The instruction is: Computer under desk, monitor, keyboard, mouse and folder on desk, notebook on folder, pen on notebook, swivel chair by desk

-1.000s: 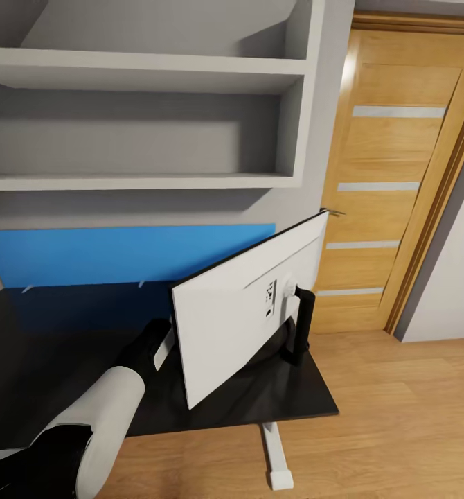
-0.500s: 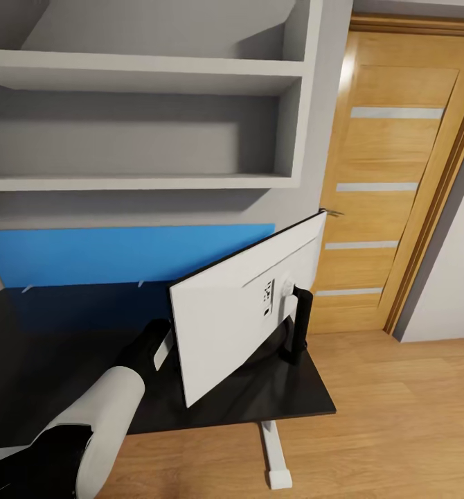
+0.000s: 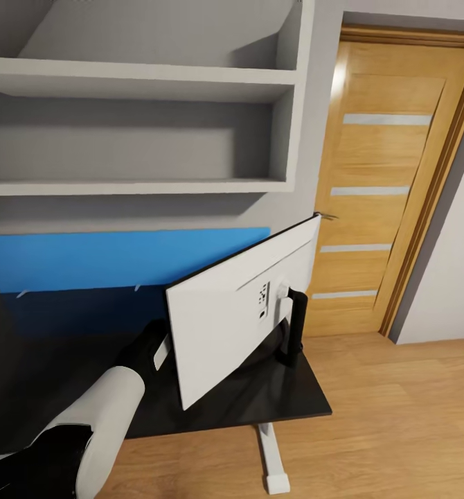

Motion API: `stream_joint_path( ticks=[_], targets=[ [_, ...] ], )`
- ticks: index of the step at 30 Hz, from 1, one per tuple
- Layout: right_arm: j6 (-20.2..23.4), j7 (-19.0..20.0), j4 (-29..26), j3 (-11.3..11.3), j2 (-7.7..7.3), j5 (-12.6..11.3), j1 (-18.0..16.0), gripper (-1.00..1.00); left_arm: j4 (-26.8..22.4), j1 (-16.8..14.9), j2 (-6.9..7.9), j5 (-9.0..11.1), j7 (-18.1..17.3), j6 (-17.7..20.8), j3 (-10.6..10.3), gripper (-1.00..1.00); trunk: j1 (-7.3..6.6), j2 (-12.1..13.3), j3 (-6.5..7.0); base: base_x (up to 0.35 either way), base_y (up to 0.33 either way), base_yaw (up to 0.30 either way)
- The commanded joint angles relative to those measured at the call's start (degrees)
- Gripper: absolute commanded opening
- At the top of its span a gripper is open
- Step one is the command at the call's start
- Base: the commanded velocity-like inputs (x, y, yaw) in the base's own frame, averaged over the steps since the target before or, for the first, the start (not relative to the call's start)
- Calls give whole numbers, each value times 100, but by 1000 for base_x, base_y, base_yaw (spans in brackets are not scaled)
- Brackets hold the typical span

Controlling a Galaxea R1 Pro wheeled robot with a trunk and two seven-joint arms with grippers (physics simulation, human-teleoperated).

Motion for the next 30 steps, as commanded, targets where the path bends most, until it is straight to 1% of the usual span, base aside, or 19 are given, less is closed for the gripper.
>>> stream_joint_path(
  ticks=[1, 13, 21, 30],
  targets=[
    [-20, -27, 11, 39, 1, -17, -6, 100, -8, -2, -4, 50, 38, 23, 15, 100, 0, -4, 1, 0, 0, -47],
    [-19, -27, 11, 47, 1, -17, -6, 100, -9, -2, -4, 50, 38, 19, 17, 100, 0, -4, 35, -1, 0, -11],
    [-14, -27, 11, 48, 1, -17, -6, 100, -9, -2, 2, 50, 38, 19, 20, 100, 0, -4, 36, -141, -41, 0],
    [-11, -27, 11, 48, 1, -17, -6, 100, -9, -2, 11, 50, 38, 19, 22, 100, 0, -4, 36, -23, -7, 0]
  ],
)
